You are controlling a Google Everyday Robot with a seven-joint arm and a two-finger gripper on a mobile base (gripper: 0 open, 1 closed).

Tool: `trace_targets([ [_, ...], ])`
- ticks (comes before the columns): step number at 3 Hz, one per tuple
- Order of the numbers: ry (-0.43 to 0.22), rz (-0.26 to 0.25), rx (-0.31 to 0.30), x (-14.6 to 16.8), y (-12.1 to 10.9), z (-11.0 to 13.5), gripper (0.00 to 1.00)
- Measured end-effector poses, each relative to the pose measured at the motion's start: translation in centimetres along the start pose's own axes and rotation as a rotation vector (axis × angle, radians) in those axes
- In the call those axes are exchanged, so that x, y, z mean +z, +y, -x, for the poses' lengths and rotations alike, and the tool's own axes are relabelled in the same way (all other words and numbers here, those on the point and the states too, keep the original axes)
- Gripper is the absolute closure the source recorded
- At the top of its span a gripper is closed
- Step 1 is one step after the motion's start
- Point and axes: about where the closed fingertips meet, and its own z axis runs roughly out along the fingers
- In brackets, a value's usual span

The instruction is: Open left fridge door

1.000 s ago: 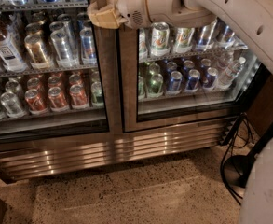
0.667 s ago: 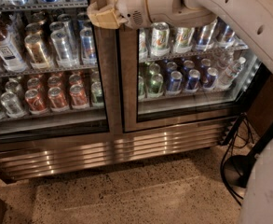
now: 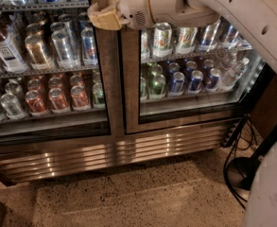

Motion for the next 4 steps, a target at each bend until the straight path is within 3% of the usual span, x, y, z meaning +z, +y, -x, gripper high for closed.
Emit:
trace_targets([
  [2, 0.002, 0.026, -0.012, -0.23, 0.77, 0.14, 1.0],
  [4, 0.005, 0.017, -0.002, -0.27, 0.6, 0.16, 1.0],
])
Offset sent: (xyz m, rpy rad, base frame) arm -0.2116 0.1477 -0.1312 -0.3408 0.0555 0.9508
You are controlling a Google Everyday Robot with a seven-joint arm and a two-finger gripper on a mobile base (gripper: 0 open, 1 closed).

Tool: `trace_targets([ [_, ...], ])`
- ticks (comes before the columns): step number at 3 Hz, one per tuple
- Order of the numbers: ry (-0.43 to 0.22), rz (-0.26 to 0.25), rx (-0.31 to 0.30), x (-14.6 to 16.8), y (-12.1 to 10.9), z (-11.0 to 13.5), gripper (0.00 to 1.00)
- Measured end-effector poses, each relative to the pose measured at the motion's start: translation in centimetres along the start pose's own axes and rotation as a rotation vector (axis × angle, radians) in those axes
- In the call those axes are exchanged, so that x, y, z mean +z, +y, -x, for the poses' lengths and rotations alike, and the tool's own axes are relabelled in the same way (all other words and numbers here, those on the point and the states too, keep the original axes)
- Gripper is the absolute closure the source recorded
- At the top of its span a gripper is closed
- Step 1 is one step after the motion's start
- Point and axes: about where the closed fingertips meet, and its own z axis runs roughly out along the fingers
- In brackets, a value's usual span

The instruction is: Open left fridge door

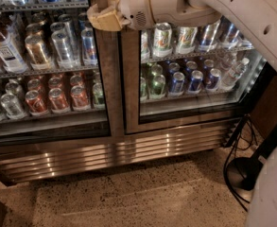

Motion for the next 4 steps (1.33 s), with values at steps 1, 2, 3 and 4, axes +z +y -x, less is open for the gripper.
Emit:
trace_targets([
  [1, 0.007, 0.005, 0.002, 0.0, 0.1, 0.0, 1.0],
  [2, 0.008, 0.011, 0.002, -0.1, 0.4, 0.1, 1.0],
  [3, 0.008, 0.024, -0.008, -0.1, 0.9, 0.3, 1.0],
  [4, 0.008, 0.034, -0.014, -0.2, 1.3, 0.3, 1.0],
])
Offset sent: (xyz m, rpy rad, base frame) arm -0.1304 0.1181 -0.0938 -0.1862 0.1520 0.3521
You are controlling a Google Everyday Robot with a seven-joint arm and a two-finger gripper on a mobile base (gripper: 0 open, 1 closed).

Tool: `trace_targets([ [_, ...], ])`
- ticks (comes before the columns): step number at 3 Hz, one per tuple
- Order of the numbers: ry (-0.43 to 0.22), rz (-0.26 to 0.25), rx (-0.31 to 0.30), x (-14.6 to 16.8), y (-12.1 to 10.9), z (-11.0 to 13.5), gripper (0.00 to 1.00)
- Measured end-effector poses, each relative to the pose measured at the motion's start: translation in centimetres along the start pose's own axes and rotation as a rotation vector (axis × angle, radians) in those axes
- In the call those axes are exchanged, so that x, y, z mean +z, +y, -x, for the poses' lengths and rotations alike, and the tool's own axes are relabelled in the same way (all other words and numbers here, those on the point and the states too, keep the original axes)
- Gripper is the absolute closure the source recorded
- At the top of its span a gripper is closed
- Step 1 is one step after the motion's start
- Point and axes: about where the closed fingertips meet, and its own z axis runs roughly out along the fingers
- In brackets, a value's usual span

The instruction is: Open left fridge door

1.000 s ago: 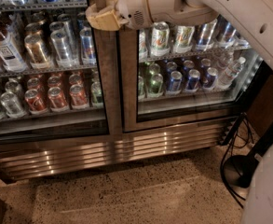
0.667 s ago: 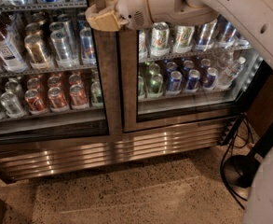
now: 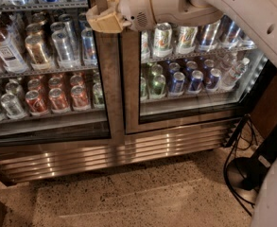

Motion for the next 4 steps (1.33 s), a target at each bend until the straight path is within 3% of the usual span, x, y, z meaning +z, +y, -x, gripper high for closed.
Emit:
trace_targets([
  [4, 0.025, 0.018, 0.006, 0.19, 0.09, -0.02, 1.0],
])
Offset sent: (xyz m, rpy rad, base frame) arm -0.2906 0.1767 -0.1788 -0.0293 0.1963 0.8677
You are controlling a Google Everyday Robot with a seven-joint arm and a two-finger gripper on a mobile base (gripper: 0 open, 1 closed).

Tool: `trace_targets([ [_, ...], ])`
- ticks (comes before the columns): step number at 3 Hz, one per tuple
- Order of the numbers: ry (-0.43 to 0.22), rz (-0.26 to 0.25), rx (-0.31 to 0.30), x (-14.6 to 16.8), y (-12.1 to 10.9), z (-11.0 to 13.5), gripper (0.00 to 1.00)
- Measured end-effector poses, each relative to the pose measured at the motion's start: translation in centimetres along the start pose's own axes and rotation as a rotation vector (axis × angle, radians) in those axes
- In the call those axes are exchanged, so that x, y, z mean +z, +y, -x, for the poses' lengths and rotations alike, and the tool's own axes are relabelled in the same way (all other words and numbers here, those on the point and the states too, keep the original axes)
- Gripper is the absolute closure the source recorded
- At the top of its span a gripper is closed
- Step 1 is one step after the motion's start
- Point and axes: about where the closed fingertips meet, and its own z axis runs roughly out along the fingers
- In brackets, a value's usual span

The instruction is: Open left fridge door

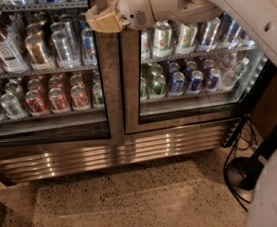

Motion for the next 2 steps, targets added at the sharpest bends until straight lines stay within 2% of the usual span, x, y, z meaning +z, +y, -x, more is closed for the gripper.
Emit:
trace_targets([
  [1, 0.001, 0.025, -0.009, -0.17, 0.94, 0.06, 1.0],
  [2, 0.001, 0.025, -0.009, -0.16, 0.94, 0.06, 1.0],
])
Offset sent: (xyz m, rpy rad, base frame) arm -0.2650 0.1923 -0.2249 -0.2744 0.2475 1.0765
